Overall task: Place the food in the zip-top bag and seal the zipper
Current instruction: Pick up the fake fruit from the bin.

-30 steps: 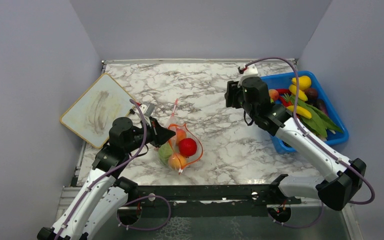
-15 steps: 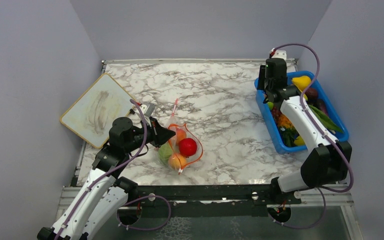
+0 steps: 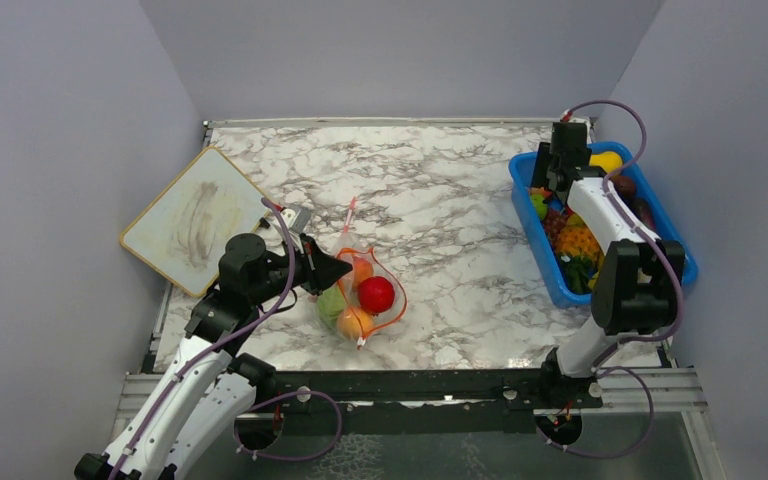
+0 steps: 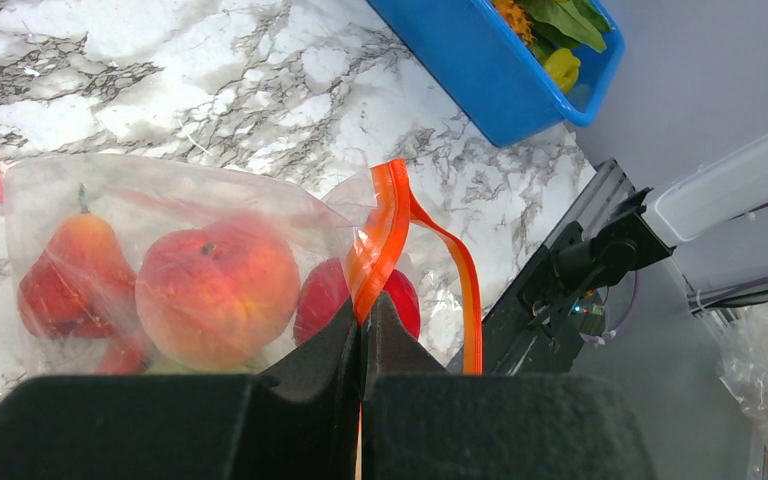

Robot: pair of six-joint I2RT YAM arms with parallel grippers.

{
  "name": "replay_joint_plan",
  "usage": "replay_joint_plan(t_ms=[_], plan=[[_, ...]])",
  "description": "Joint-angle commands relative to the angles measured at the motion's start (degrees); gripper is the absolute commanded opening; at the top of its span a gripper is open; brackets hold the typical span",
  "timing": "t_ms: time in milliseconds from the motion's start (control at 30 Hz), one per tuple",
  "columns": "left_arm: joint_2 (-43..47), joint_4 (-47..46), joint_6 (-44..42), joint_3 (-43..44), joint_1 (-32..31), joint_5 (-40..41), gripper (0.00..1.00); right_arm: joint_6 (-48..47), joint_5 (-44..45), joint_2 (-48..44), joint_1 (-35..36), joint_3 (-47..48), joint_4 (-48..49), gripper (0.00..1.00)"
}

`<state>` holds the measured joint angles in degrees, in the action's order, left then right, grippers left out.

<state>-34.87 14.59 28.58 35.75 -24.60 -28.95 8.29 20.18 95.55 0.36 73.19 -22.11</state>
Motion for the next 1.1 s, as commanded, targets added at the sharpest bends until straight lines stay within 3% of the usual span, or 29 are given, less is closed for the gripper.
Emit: replay_joint_plan(t_ms=[0,367,600,900,1067], plan=[[1.0,-2.0,-0.8,-0.7,-0.1,-0.8,0.00,0.7,-4.3,2.6,-2.4,-0.1,4.8,0.62],[1.1,-2.0,-0.7,-0.7,-0.1,-0.5,0.00,3.2,-14.5,9.5,-7.0,-0.5,9.6,0.76],[1.3,-1.8,-0.9,-0.7,-0.1,-0.3,0.00,2.8,-17.0,13.4,-8.1,0.0,11.0,0.78],[1.3,-1.6,-0.9,-0.6,-0.1,0.0,0.00,1.8,-17.8,14.1,-8.2,-0.5,11.7,0.60],[1.0,-1.7,-0.9,-0.6,-0.1,0.0,0.00,1.9,-18.0,12.5,-8.2,-1.3,11.8,0.55]])
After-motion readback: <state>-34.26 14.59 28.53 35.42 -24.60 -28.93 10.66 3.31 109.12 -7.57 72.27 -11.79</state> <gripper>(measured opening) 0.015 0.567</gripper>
